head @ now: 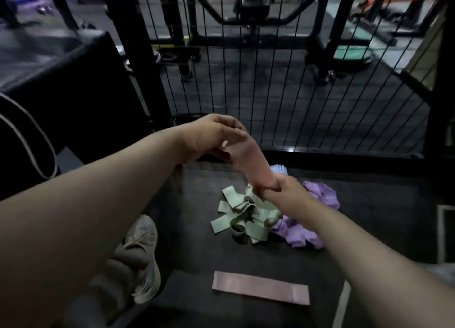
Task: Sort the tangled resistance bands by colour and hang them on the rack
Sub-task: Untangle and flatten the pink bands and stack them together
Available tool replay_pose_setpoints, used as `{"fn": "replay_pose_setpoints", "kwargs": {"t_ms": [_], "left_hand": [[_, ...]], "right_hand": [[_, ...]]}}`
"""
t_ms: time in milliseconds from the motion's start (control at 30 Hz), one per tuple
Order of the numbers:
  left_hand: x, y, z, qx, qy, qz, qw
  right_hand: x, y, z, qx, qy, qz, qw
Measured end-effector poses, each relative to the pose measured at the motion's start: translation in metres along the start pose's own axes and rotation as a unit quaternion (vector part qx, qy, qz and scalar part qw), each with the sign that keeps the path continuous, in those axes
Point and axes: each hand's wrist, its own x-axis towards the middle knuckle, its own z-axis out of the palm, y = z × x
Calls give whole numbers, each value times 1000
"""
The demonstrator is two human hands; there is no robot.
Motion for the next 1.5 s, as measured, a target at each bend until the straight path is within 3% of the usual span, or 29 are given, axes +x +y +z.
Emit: {"fn": "replay_pose_setpoints", "kwargs": {"t_ms": [167, 400, 533, 600, 700, 767, 867, 967, 1200, 1300, 1500], "left_hand": [[-48, 14, -4, -10, 77, 5, 997], [-86, -14, 20, -26, 64, -31, 997], [-99, -16, 42, 96, 5, -61, 993], [-107, -2, 53, 126, -8, -19, 992], [-119, 22, 68, -74, -42, 93, 992], [-128, 36, 79, -143, -76, 137, 977], [-133, 39, 93, -129, -89, 142, 977], [-133, 35, 98, -101, -75, 142, 982], [-147, 43, 105, -152, -12, 180, 972], [-150, 48, 108, -153, 4, 181, 971], [-155, 38, 105, -145, -53, 138, 978]], "right_hand": [[-50, -45, -30, 128, -20, -7, 991], [-104, -125, -59, 204, -18, -85, 975], [-129, -164, -64, 126, -88, -130, 980], [-139, -177, -63, 97, -128, -142, 977], [-154, -191, -60, -62, -184, -149, 970], [-164, -201, -61, -200, -201, -139, 949], [-179, -215, -66, -389, -169, -172, 889], [-189, -224, -75, -462, -122, -190, 857], [-193, -214, -92, -209, 21, -128, 969], [-194, -210, -92, -187, 14, -87, 978], [-200, -219, -81, -186, 102, -185, 960]]}}
